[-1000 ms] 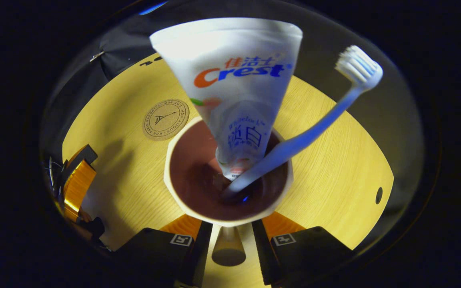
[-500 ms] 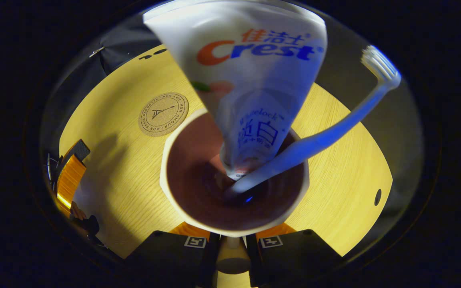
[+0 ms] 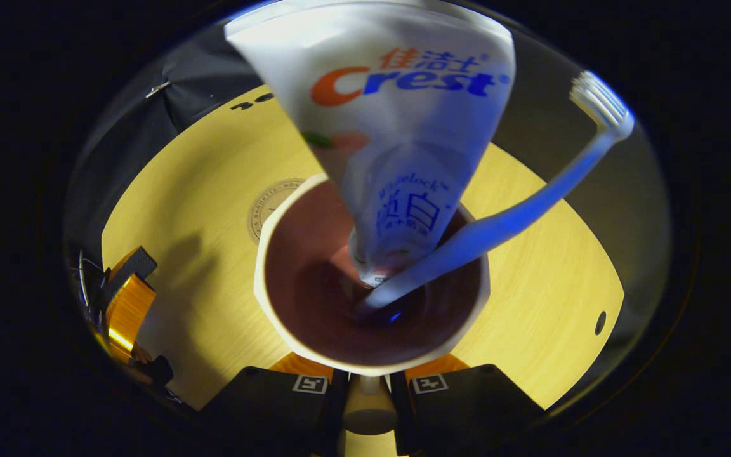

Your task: Put the toothbrush and toothpaste on the desktop into the cup, then pick up the cup and place it on the coaster on the desktop.

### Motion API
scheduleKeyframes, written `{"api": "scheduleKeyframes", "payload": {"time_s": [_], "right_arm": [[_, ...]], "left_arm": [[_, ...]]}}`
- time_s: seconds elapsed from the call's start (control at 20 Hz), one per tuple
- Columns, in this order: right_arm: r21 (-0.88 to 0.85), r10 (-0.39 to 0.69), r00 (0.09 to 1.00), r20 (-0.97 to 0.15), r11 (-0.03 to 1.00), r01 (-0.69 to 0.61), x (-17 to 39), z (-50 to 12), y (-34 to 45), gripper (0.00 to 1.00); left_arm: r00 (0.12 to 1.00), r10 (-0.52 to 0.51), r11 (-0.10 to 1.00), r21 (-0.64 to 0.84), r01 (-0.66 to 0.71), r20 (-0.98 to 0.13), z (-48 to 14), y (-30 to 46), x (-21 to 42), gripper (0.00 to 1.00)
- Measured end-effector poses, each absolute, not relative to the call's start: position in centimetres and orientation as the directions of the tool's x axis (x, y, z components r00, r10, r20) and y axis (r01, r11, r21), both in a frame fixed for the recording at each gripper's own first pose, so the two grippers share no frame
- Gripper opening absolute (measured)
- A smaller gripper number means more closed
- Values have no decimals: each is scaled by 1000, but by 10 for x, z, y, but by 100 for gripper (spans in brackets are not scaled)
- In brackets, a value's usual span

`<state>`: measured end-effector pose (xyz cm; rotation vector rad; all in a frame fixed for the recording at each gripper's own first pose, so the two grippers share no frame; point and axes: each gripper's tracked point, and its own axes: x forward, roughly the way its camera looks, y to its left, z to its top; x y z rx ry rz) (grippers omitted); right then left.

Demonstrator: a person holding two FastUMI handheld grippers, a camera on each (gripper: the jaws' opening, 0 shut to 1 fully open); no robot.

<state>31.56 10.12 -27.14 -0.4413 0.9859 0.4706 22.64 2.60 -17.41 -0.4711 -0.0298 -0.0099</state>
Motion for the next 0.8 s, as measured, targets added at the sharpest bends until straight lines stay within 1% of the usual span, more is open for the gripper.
{"api": "scheduleKeyframes", "payload": {"time_s": [0.35,0.4,0.45,0.7,0.75,0.8], "right_arm": [[-124,220,447,-867,774,-621,324,-276,164,33],[-123,222,442,-869,768,-628,324,-277,171,28],[-124,224,439,-870,763,-634,324,-278,176,33],[-145,204,433,-878,749,-647,326,-283,188,33],[-147,201,431,-880,747,-649,325,-285,188,33],[-150,195,429,-882,747,-648,325,-285,187,33]], "left_arm": [[999,37,882,-471,-25,15,-184,51,215,52],[999,41,879,-476,-30,13,-185,53,214,52],[999,46,876,-481,-34,12,-185,56,212,52],[998,60,866,-498,-46,12,-189,66,210,52],[998,62,865,-499,-47,13,-189,68,210,62],[998,64,864,-500,-48,15,-189,69,210,62]]}}
